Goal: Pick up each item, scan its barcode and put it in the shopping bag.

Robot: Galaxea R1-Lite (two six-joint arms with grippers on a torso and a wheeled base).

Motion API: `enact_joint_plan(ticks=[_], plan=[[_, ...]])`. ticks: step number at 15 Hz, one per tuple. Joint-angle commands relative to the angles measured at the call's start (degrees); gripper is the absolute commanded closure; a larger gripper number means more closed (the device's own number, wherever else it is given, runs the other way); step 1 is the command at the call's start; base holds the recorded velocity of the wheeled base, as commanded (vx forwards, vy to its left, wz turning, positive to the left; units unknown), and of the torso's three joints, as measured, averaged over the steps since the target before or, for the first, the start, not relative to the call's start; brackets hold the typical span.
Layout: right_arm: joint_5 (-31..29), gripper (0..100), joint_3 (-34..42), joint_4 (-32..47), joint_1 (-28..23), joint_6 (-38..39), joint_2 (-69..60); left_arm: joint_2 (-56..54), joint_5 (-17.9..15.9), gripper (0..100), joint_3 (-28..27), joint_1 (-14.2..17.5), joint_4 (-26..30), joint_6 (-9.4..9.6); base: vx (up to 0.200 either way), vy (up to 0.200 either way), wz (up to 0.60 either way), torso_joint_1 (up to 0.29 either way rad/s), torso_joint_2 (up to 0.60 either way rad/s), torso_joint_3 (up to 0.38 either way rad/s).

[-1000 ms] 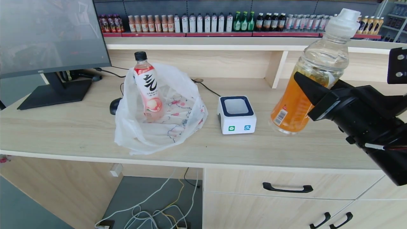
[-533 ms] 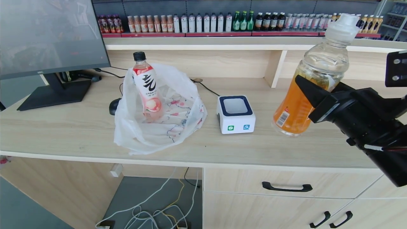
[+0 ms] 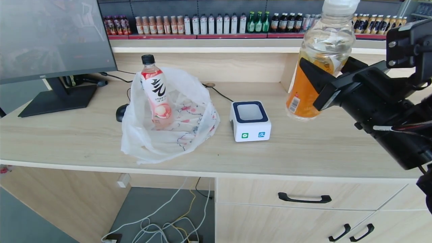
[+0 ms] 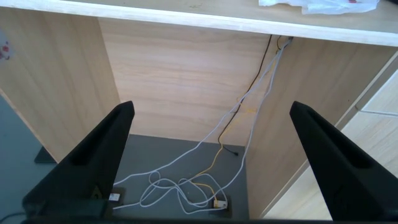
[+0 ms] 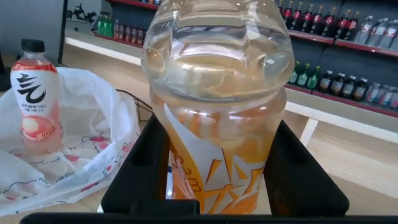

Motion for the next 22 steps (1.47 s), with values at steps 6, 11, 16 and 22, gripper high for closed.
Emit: enact_joint_plan(ticks=[6,11,16,22], plan=[[15.6,100,-12.8,-12.4,3.2,-23.7,12.9,0.0,0.0,0,0.0,0.0,0.0,0.0,0.0,0.0,0.0,0.0,0.0,0.0],[34.6,100,-13.2,-15.6,1.3,-33.6,18.7,0.0,0.0,0,0.0,0.0,0.0,0.0,0.0,0.0,0.0,0.0,0.0,0.0],[38.8,100,-14.2,-15.6,0.7,-39.2,22.6,0.0,0.0,0,0.0,0.0,0.0,0.0,0.0,0.0,0.0,0.0,0.0,0.0],[42.6,100,-16.4,-15.6,-0.1,-40.8,25.6,0.0,0.0,0,0.0,0.0,0.0,0.0,0.0,0.0,0.0,0.0,0.0,0.0]])
